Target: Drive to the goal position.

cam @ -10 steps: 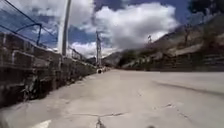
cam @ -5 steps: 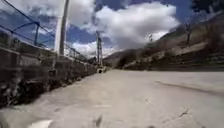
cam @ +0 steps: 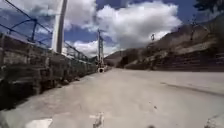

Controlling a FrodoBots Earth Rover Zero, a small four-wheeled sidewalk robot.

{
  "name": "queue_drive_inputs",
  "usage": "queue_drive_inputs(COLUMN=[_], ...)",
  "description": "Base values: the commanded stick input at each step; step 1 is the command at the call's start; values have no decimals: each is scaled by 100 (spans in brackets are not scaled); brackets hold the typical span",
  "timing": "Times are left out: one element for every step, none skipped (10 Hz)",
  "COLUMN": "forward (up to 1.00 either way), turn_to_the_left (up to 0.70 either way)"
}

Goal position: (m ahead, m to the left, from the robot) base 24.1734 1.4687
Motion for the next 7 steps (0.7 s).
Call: queue_drive_inputs(forward=[70,70,70,70,70,70,70], turn_to_the_left=[0,0,0,0,0,0,0])
